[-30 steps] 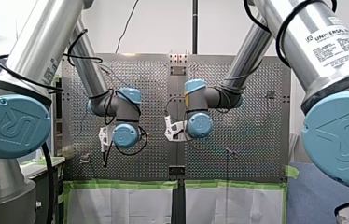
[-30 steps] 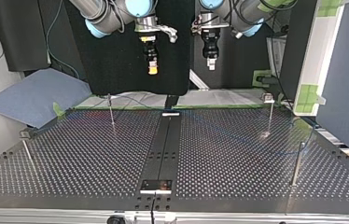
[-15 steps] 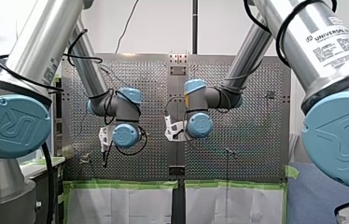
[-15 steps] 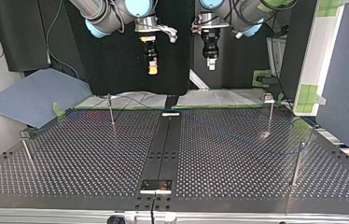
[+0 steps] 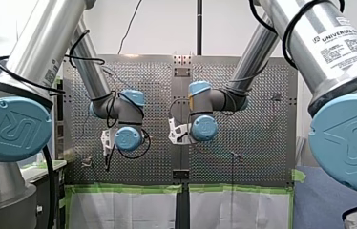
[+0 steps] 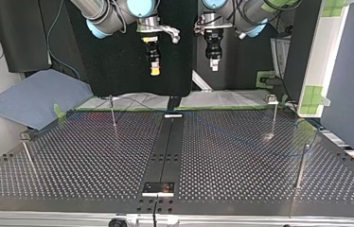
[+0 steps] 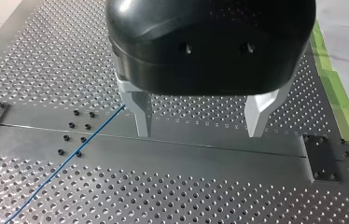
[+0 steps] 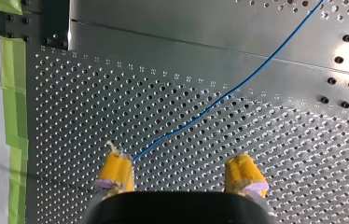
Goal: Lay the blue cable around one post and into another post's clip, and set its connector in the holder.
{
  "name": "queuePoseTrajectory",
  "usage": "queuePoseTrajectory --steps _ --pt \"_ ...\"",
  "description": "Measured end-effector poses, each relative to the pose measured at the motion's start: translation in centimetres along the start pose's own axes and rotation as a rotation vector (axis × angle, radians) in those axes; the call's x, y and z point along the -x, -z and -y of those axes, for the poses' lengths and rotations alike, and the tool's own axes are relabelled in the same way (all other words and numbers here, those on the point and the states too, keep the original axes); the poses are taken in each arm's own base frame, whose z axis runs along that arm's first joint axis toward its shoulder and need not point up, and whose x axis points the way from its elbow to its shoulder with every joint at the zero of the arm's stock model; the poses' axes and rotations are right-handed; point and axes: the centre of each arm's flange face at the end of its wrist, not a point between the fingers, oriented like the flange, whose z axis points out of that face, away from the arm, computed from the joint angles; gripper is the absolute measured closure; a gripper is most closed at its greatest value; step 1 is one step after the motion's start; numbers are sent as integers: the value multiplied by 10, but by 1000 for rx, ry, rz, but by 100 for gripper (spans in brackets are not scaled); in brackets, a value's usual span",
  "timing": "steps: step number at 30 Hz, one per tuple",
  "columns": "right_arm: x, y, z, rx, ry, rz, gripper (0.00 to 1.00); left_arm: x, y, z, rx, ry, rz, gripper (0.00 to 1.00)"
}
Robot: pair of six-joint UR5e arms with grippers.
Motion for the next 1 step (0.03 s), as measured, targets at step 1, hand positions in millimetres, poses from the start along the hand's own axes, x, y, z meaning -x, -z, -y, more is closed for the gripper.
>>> queuePoseTrajectory --steps 1 --pt "0 0 0 0 0 0 1 0 0 0 0 0 0 0"
